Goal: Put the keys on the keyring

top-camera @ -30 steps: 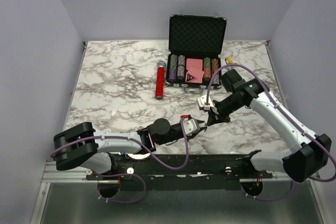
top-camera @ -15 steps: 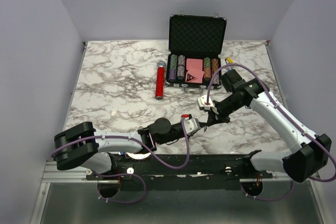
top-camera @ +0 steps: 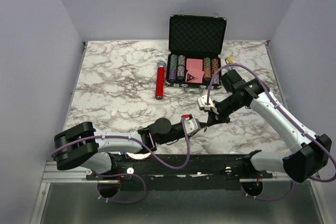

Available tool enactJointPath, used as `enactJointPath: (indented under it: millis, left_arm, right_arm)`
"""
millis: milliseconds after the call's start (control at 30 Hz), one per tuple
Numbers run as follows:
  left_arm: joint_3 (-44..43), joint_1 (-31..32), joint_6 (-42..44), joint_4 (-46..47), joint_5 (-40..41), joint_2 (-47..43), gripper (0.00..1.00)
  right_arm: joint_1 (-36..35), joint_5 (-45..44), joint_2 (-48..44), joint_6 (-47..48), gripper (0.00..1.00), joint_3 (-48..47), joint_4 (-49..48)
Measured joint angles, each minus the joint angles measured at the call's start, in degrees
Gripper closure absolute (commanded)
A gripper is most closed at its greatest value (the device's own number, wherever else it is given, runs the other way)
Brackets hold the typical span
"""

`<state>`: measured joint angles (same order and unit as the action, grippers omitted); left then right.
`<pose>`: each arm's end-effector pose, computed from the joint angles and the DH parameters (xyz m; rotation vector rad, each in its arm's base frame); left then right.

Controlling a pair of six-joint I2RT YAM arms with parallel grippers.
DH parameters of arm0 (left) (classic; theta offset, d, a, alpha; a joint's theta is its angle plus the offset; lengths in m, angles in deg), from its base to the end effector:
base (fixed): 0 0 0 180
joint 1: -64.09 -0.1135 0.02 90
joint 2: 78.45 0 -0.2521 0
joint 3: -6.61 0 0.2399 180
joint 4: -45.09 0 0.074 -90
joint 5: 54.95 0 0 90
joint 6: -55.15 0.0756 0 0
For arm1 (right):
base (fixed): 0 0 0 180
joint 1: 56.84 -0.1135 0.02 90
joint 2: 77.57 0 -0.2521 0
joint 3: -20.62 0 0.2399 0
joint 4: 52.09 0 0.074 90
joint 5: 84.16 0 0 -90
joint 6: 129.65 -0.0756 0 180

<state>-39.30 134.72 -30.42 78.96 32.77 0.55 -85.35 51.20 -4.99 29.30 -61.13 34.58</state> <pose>0.1041 -0.3052 0.2320 1.0224 1.2768 -0.9326 0.1579 0.1470 0.2682 -1.9762 1.5803 0.8955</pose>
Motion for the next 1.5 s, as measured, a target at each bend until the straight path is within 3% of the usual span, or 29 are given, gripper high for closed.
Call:
enactJointPath:
  millis: [100,200,367,500,667,833,1100,1500]
  left_arm:
    - [0.00,0.00,0.02,-0.26,0.00,0.00,0.88]
    - [0.00,0.00,0.02,-0.52,-0.02,0.00,1.00]
    - [-0.02,0.00,0.00,-0.63,-0.04,0.00,1.00]
    - [0.07,0.00,-0.46,-0.33,-0.02,-0.02,1.00]
    - [4.09,0.00,-2.84,3.96,0.57,-1.66,1.00]
    - [9.60,0.00,-6.45,9.75,2.78,-5.84,1.00]
    - [16.63,0.00,-10.80,22.23,6.36,-11.21,1.00]
    - [18.86,0.00,-11.26,26.38,8.11,-14.58,1.00]
  right_arm:
    - [0.00,0.04,0.00,0.00,0.99,0.00,0.00]
    - [0.00,0.11,0.00,0.00,0.99,0.00,0.00]
    - [0.00,0.17,0.00,-0.04,0.99,0.00,0.02]
    - [0.00,0.31,-0.04,-0.59,0.85,0.00,-0.02]
    - [0.00,2.32,-0.39,-3.34,0.59,0.00,-0.85]
    - [0.04,5.33,-1.01,-7.87,0.49,-0.02,-2.89]
    - [1.97,11.28,-1.01,-11.56,0.46,-1.70,-4.20]
    - [2.49,19.67,1.62,-13.46,0.48,-5.68,-6.60]
